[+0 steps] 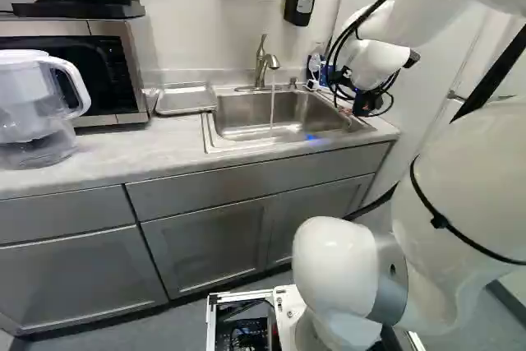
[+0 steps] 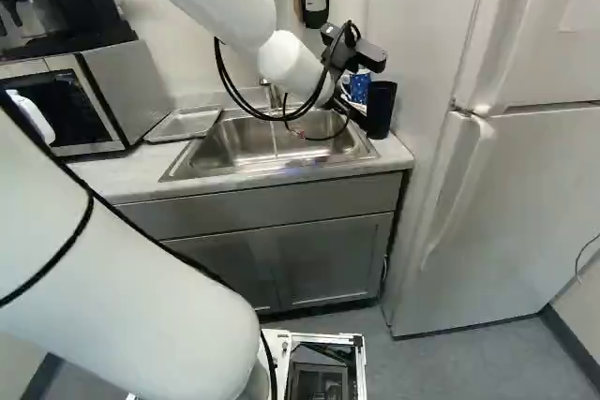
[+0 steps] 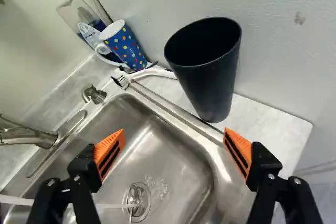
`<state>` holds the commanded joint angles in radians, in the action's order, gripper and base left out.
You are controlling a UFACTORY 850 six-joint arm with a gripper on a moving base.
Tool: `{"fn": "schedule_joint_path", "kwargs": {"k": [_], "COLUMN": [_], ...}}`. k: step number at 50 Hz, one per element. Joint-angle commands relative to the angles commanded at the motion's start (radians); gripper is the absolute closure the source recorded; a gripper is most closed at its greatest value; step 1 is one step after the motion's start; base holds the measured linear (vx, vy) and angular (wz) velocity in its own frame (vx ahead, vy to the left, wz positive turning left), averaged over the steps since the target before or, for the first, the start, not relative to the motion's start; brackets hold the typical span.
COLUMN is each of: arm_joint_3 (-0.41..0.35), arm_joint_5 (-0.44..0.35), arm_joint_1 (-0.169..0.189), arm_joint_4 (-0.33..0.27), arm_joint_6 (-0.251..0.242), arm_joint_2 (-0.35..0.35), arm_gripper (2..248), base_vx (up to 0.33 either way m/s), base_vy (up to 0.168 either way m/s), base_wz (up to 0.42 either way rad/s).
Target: Rinse the cup and place it in the tray
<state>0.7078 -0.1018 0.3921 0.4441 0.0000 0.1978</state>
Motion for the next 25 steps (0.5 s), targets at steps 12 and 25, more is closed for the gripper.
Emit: {"fn": "schedule_joint_path", "kwargs": {"k": [12, 25], "arm_joint_3": [0.0, 0.0], "arm_joint_5": [0.0, 0.0], "arm_joint_1": [0.0, 0.0], "arm_joint_4": [0.0, 0.0], "arm_joint_6": [-0.011, -0.127], "arm_joint_2": [0.0, 0.0], "arm_gripper": [3, 3], "base_vx": [0.0, 0.0], "base_vy": [0.0, 0.0], "base_wz": [0.0, 0.0]}}
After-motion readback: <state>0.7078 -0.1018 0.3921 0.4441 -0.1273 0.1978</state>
